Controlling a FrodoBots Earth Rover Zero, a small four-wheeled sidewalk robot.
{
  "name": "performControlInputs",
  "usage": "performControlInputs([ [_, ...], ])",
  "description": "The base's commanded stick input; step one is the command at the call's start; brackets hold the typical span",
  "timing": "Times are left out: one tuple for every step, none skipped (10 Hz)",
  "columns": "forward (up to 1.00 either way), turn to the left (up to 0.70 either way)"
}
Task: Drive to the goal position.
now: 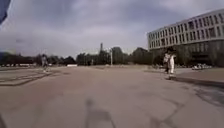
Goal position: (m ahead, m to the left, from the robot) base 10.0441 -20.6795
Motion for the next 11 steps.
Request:
performControlInputs([
  [1.00, 0.00],
  [1.00, 0.00],
  [1.00, 0.00],
  [1.00, 0.00],
  [1.00, -0.09],
  [1.00, -0.23],
  [1.00, -0.08],
  [1.00, -0.02],
  [1.00, -0.10],
  [1.00, -0.18],
  [1.00, -0.04],
])
